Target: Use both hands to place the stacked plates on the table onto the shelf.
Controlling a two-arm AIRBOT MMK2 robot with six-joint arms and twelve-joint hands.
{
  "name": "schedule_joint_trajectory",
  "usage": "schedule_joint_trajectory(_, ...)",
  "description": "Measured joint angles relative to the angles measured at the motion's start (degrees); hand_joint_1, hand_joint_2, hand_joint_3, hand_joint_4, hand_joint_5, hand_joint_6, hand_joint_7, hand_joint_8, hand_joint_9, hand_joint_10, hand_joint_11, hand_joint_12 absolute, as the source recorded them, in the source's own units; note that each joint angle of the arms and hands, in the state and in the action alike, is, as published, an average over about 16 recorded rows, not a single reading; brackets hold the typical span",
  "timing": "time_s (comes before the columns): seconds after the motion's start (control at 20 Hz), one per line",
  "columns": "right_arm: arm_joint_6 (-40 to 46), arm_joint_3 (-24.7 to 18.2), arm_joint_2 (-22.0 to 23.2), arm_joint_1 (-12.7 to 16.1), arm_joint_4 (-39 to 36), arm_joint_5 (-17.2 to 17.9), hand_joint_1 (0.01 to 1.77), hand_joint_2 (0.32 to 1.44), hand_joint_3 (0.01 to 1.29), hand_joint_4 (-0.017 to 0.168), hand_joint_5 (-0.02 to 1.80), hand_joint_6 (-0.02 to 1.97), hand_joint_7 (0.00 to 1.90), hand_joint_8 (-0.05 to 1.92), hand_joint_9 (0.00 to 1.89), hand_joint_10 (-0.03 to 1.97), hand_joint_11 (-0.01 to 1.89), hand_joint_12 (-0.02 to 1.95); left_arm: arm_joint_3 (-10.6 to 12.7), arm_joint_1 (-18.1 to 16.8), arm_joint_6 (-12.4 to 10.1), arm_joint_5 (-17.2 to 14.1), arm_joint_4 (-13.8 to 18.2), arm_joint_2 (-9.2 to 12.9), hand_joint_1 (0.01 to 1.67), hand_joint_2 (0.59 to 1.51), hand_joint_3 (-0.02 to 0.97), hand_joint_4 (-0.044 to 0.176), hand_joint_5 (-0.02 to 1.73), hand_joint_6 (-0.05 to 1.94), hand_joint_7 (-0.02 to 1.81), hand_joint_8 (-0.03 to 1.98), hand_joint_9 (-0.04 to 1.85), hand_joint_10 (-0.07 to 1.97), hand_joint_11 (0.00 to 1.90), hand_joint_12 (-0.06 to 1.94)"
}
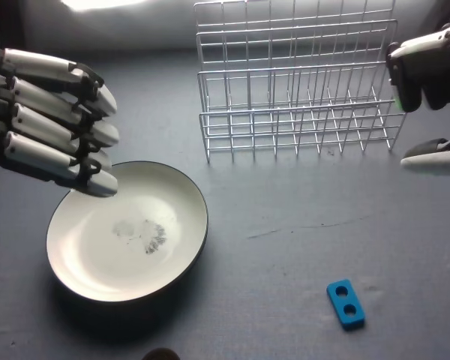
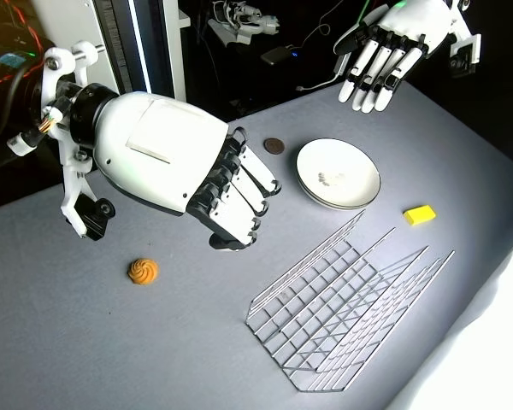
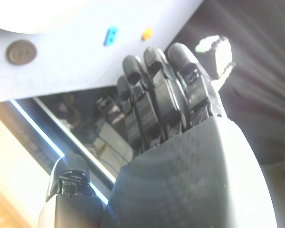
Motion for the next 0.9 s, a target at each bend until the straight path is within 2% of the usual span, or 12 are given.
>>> schedule_joint_trajectory(0.4,0.1,0.0,-0.1,-0.1,0.0,0.3,0.24,1.10,0.03,-0.005,0.16,0.32,0.15,0.30,0.14,0.27,0.12,0.31,0.1,0.0,-0.5,-0.9,2.1,-0.1,0.03,1.137,0.039,0.004,0.07,0.01,0.09,0.00,0.08,0.02,0.02,0.11)
schedule_joint_trajectory(0.6,0.2,0.1,-0.2,-0.1,0.1,0.6,0.13,1.15,0.02,-0.006,0.08,0.05,0.03,0.03,0.02,0.02,0.02,0.02,0.2,0.2,-0.8,-1.8,4.0,-0.3,0.03,1.138,0.022,0.003,0.01,0.00,0.01,-0.02,0.02,0.01,0.02,0.00)
schedule_joint_trajectory(0.9,0.2,0.1,-0.3,-0.3,0.1,0.7,0.22,1.17,0.02,-0.007,0.07,0.02,0.03,0.01,0.02,0.01,0.02,0.00,0.7,3.4,0.8,-2.3,6.4,-1.0,0.03,1.130,0.018,0.003,0.02,0.01,0.02,-0.02,0.02,0.01,0.02,-0.01)
